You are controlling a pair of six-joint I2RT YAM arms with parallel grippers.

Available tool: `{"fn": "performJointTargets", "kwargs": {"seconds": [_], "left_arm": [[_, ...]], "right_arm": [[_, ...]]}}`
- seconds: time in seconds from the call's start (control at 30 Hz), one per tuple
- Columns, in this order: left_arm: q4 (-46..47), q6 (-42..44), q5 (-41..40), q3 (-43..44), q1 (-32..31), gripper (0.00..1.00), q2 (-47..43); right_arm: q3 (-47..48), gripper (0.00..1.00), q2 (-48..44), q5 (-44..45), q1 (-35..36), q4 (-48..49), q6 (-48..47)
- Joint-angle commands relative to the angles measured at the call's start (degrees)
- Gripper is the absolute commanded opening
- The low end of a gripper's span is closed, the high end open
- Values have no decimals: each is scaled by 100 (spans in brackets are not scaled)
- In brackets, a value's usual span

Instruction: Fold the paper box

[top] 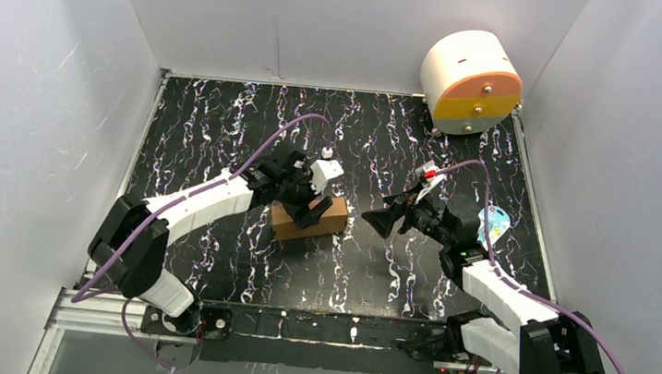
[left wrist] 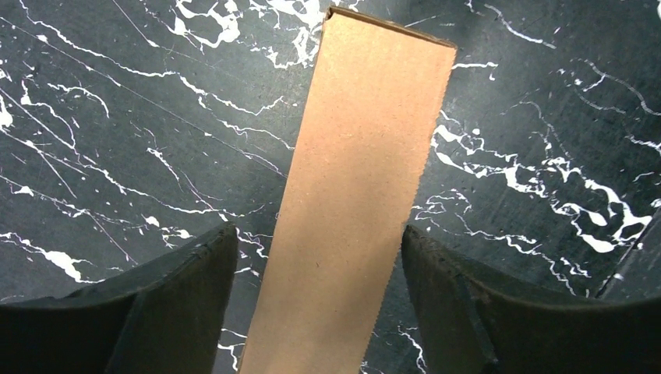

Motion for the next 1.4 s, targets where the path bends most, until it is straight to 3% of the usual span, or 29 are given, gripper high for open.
{"fn": "performJointTargets", "kwargs": {"seconds": [0.0, 0.2, 0.33, 0.43, 0.73, 0.9, 0.97, 1.03, 1.13, 1.37], "left_arm": [[-71, 358, 167, 263, -31, 69, 99], [-4, 747, -67, 299, -228, 49, 22], [545, 1286, -606, 21, -443, 35, -234], [1033, 1843, -1008, -177, -558, 31, -329], [3954, 4004, -1281, -1636, -652, 31, -319], [4952, 4315, -1303, -2243, -693, 31, -197], [5113, 4356, -1309, -2449, -780, 32, -218], [5128, 4369, -1362, -2613, -905, 40, -285], [5094, 4236, -1468, -2796, -1042, 44, -436], [4747, 4087, -1858, -2952, -1294, 63, -775]], "right_arm": [[5, 99, -52, 66, -23, 384, -29], [-17, 99, -90, 74, -21, 389, -36], [-29, 99, -163, 79, -23, 391, -39], [-79, 99, -258, 128, -19, 397, -51], [-303, 99, -952, 513, -24, 299, -211], [-521, 99, -1560, 967, -19, 207, -293], [-562, 98, -1688, 1072, -25, 190, -302], [-566, 99, -1738, 1122, -24, 159, -317], [-577, 99, -1765, 1157, -26, 136, -332], [-570, 99, -2025, 1333, -21, -29, -380]]}}
